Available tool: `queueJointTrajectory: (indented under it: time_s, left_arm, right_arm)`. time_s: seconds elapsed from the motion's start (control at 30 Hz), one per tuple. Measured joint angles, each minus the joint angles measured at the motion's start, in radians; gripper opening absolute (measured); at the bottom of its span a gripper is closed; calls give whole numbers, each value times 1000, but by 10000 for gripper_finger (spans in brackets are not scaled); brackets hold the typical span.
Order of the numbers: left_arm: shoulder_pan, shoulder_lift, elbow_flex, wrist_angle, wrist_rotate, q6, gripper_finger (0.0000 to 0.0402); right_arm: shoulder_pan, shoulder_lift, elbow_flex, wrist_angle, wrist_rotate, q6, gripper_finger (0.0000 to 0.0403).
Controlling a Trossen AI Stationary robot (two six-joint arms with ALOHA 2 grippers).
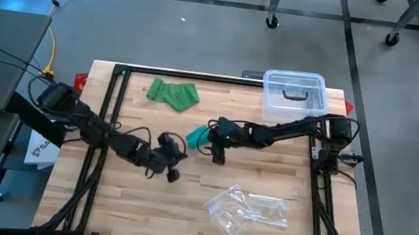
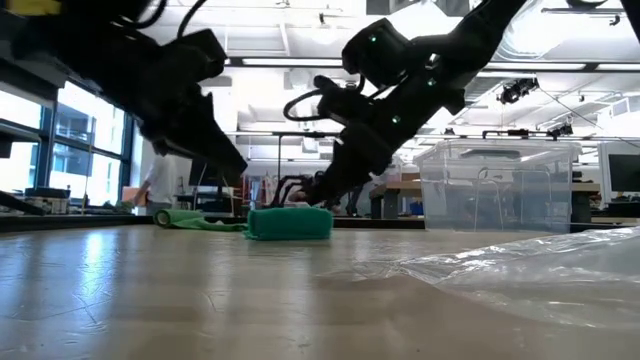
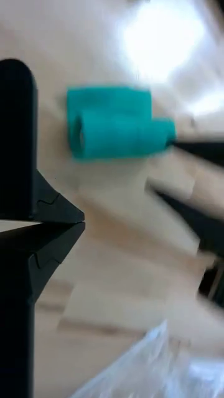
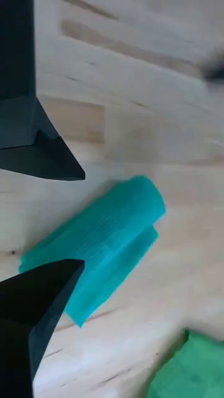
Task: Roll bandage
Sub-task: Roll the blue bandage
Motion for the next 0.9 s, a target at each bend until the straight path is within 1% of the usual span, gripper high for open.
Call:
queueJointTrajectory:
  time_s: [0.07,0.13,0.2,0.23,0.3,0.37,0.53,0.63,0.73,0.8,0.9]
  left_arm:
    - [44,-14,0,-9,9,1,0]
    - [98,-15,0,-9,56,9,0]
    - [149,-5,0,-2,103,43,0]
    - [171,2,0,-1,109,59,0]
    - [213,16,0,-5,104,76,0]
    - [255,33,0,-3,110,80,0]
    - [344,79,0,27,243,94,9]
    - [351,112,0,114,355,150,15]
    - [318,149,1,205,471,249,15]
    - [283,155,2,208,487,307,14]
    - [221,146,21,215,425,363,9]
  right_arm:
    - [12,0,0,-12,0,-54,210]
    - [24,0,0,-25,11,-114,210]
    - [42,0,0,-28,50,-164,210]
    - [52,0,0,-30,82,-179,210]
    - [69,0,0,-29,151,-191,210]
    - [79,0,0,-30,183,-192,210]
    - [82,0,0,-47,187,-152,210]
    - [82,0,0,-58,187,-128,210]
    - [93,-6,0,-87,184,-101,210]
    - [111,-21,0,-115,183,-82,210]
    - [152,-47,0,-146,178,-82,210]
